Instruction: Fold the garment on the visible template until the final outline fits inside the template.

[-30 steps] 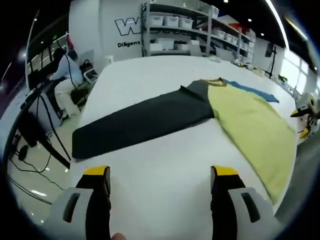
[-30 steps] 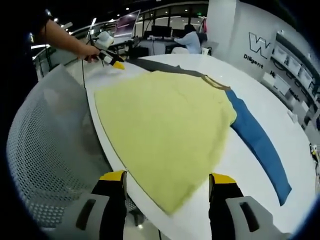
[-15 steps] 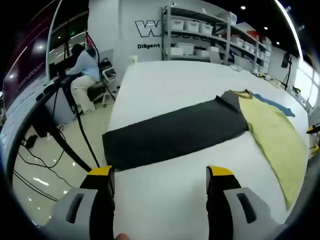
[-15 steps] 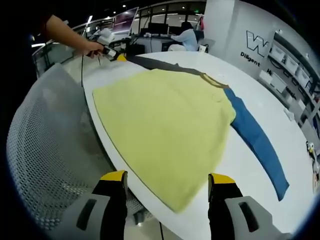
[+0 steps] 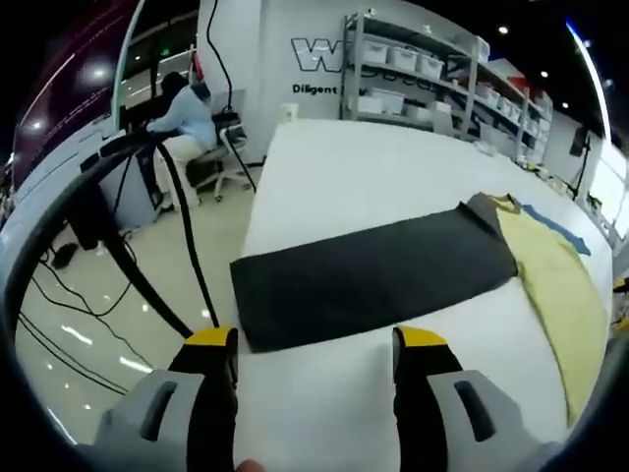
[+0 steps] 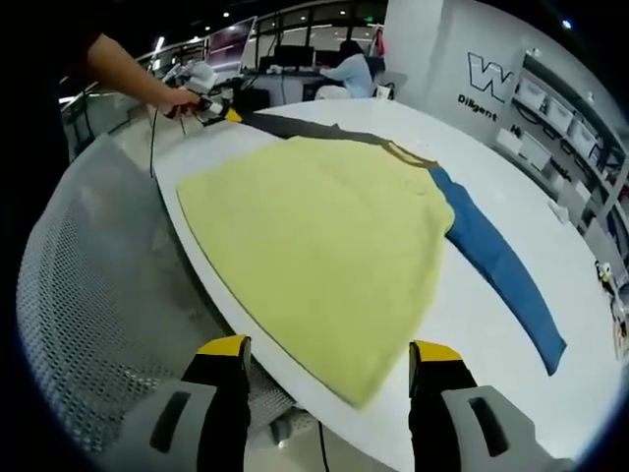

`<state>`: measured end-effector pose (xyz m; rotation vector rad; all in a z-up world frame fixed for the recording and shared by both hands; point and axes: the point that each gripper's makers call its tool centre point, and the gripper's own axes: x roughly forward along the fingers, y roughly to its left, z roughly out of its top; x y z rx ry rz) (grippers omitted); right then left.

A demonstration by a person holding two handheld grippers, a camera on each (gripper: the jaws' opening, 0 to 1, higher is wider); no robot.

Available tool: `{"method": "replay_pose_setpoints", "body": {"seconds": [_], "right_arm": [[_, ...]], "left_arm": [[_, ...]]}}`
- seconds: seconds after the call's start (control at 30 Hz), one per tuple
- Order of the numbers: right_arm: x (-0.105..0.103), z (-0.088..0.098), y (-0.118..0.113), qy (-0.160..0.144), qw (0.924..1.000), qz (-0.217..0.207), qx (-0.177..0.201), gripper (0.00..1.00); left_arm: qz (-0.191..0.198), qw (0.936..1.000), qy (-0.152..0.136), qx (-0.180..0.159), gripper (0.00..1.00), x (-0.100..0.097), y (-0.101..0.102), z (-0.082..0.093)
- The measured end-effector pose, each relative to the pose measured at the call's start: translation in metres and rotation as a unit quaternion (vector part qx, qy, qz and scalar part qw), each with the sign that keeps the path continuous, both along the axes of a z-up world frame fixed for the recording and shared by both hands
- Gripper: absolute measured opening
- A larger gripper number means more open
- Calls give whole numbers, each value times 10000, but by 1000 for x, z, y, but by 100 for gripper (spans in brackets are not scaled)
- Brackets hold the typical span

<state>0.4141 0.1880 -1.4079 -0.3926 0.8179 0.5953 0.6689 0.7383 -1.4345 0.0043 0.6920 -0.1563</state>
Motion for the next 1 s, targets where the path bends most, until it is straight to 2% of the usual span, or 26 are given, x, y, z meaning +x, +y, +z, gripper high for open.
{"method": "replay_pose_setpoints", "body": {"seconds": [0.13, 0.3, 0.47, 0.6, 0.7, 0.8, 1.0], "right_arm": [[1, 3, -1, -27, 10000, -45, -14, 62], [1, 6, -4, -53, 9999, -122, -59, 62], [-2, 9, -4, -18, 9999, -153, -47, 62], [-3, 9, -4, -15, 9999, -163, -57, 62], [-3, 8, -3, -14, 9998, -150, -86, 61], [-3, 10, -1, -34, 9998, -162, -84, 61], [-5, 10, 1, -36, 9999, -123, -116, 61]], "left_arm": [[-1, 10000, 32, 5, 53, -5, -10, 5], [5, 10000, 6, 20, 49, -6, -13, 7], [4, 9999, -37, 107, 38, -7, -11, 11], [81, 9996, -2, 255, 24, -8, -1, 13], [24, 9995, 1, 323, 20, -8, 1, 14], [-210, 9984, -9, 524, 18, -6, 0, 15], [-182, 9980, 45, 601, 7, -2, 3, 14]]}}
